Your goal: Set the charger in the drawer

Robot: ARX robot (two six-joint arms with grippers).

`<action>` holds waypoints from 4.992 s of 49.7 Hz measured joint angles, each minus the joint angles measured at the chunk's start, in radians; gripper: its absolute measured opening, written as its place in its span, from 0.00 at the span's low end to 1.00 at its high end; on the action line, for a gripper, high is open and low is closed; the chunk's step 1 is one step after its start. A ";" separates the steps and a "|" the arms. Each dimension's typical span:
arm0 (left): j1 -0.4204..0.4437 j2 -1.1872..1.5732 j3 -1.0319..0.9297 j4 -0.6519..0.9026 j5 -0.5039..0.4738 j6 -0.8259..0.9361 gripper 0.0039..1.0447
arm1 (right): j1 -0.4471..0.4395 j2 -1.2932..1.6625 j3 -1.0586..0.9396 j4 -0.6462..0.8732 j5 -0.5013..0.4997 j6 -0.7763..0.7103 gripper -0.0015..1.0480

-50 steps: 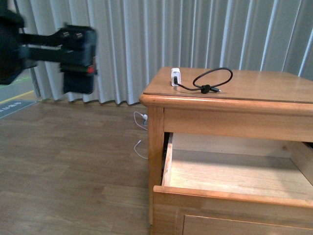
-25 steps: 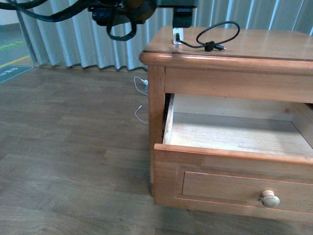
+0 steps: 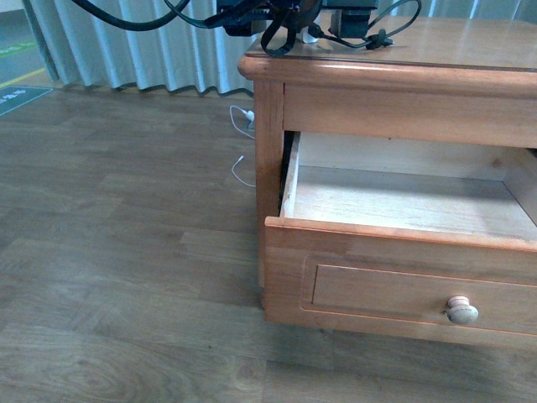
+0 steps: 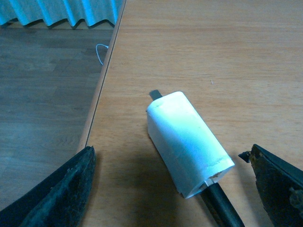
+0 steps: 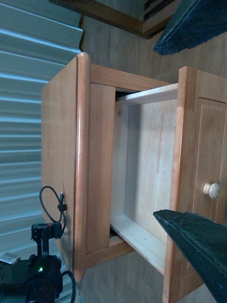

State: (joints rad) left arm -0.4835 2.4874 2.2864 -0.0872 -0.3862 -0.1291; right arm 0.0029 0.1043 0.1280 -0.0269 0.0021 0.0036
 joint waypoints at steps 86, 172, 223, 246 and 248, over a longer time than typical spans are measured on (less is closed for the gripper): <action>-0.182 -0.549 -0.942 0.421 0.274 0.056 0.21 | 0.000 0.000 0.000 0.000 0.000 0.000 0.92; 0.006 -1.115 -1.438 0.495 0.132 0.060 0.95 | 0.000 0.000 0.000 0.000 0.000 0.000 0.92; 0.456 -2.353 -2.115 0.039 0.380 0.062 0.76 | 0.000 0.000 0.000 0.000 0.000 0.000 0.92; 0.480 -2.427 -2.219 0.074 0.384 0.121 0.04 | 0.000 0.000 0.000 0.000 0.000 0.000 0.92; 0.480 -2.430 -2.223 0.074 0.384 0.121 0.04 | 0.000 0.000 0.000 0.000 0.000 0.000 0.92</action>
State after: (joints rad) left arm -0.0036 0.0570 0.0631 -0.0128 -0.0021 -0.0078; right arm 0.0025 0.1040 0.1280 -0.0269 0.0017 0.0036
